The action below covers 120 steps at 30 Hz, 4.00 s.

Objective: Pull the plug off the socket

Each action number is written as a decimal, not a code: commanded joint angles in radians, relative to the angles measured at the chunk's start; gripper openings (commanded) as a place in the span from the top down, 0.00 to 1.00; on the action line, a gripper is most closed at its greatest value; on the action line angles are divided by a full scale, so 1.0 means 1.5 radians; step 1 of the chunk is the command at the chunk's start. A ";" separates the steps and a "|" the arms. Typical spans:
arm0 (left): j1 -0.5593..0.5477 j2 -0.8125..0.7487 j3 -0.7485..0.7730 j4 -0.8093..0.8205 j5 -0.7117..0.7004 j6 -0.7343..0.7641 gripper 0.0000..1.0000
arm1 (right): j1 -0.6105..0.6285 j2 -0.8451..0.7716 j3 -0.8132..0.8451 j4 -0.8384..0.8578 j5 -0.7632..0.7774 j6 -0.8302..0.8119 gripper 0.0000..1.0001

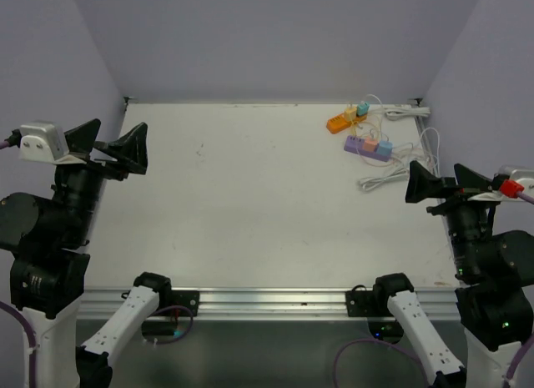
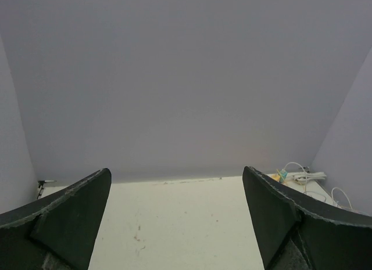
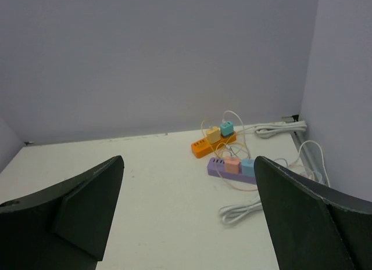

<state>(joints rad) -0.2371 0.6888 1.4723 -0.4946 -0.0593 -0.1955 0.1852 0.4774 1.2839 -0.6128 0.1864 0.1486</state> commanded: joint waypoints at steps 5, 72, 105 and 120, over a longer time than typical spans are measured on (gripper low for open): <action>-0.002 0.001 -0.018 0.016 0.007 -0.005 0.00 | 0.003 0.008 -0.026 0.030 -0.029 0.025 0.01; -0.015 0.051 -0.224 0.053 0.057 -0.062 0.00 | -0.167 0.906 -0.015 -0.028 0.079 0.454 1.00; -0.015 0.054 -0.244 0.041 0.058 -0.069 0.00 | 0.314 0.708 -0.138 -0.046 -0.018 0.402 1.00; -0.015 0.075 -0.295 0.054 0.044 -0.070 0.00 | 0.535 0.759 -0.063 -0.054 -0.136 0.219 1.00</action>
<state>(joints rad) -0.2520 0.7898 1.0412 -0.4503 0.0174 -0.2958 0.9550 1.6627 1.1500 -0.6807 0.0631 0.6071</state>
